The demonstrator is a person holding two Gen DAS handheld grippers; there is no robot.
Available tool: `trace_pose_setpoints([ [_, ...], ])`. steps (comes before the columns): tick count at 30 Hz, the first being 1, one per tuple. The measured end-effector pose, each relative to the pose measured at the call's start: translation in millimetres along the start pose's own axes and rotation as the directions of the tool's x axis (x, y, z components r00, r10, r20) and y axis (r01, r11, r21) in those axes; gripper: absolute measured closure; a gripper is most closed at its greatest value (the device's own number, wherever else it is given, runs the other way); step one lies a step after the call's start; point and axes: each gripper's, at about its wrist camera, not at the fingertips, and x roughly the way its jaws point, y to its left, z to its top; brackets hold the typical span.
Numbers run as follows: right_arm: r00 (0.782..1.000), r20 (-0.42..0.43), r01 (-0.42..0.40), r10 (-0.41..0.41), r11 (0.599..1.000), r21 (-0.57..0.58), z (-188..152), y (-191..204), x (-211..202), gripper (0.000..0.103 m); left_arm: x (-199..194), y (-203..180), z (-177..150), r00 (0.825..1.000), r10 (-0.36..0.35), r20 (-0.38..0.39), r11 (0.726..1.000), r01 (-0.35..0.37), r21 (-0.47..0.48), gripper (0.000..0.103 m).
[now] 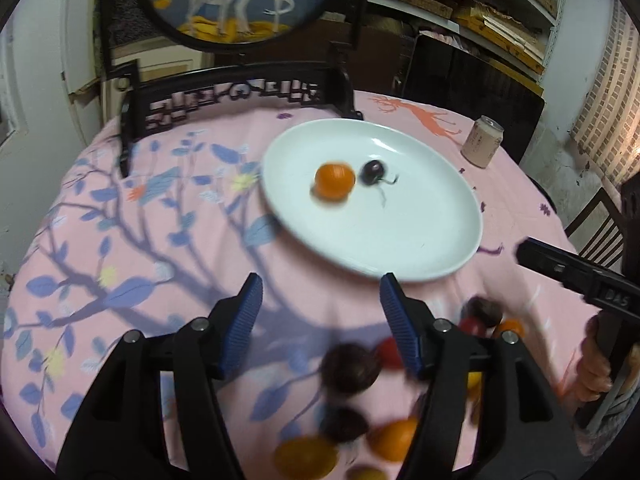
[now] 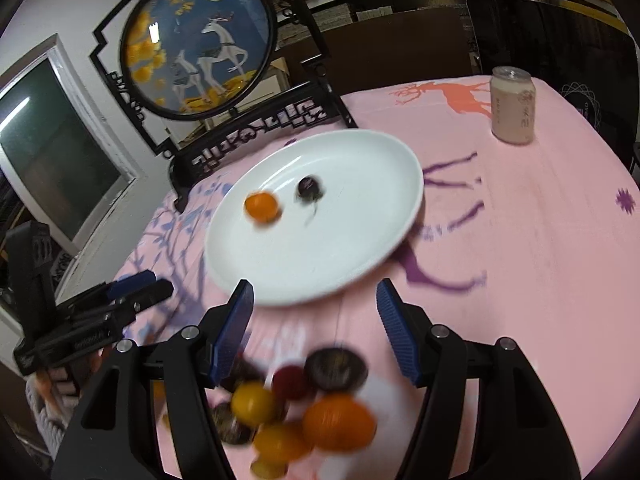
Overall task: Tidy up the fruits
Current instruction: 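Carry the cherry and tangerine onto the white plate and open both tools, then grasp a dark brown round fruit with the left tool while the right tool grasps a tangerine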
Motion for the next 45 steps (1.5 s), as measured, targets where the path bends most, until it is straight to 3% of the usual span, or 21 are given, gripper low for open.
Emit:
trace_pose_setpoints([
  [5, 1.000, 0.000, -0.002, 0.002, 1.000, 0.015, -25, 0, -19, 0.038, -2, 9, -24, 0.999, -0.012, -0.043, 1.000, 0.012, 0.009, 0.040],
  [18, 1.000, -0.019, -0.003, 0.004, 0.999, 0.051, -35, -10, -25, 0.038, 21, -35, -49, 0.990, 0.008, -0.137, 0.969, 0.027, 0.247, 0.040],
  [24, 1.000, -0.022, 0.004, -0.003, 0.999, 0.048, -37, -9, -23, 0.038, 39, -29, -48, 0.985, 0.107, -0.138, 0.966, -0.070, 0.248, 0.026],
  [28, 0.999, -0.034, 0.016, -0.014, 0.999, 0.039, -39, -7, -20, 0.038, 41, -14, -42, 0.975, 0.197, -0.100, 0.963, -0.174, 0.207, 0.026],
  [35, 0.994, -0.105, 0.012, -0.011, 1.000, 0.018, -43, -2, -9, 0.039, 41, -11, -41, 0.981, 0.154, -0.119, 0.973, -0.130, 0.191, 0.039],
  [38, 0.989, -0.144, 0.025, -0.024, 1.000, 0.011, -47, -2, -2, 0.039, 40, -10, -41, 0.984, 0.124, -0.130, 0.980, -0.101, 0.172, 0.051],
  [45, 0.980, -0.200, 0.019, -0.007, 0.998, 0.058, -53, -13, 7, 0.039, 40, -7, -40, 0.985, 0.108, -0.134, 0.985, -0.087, 0.151, 0.059],
])
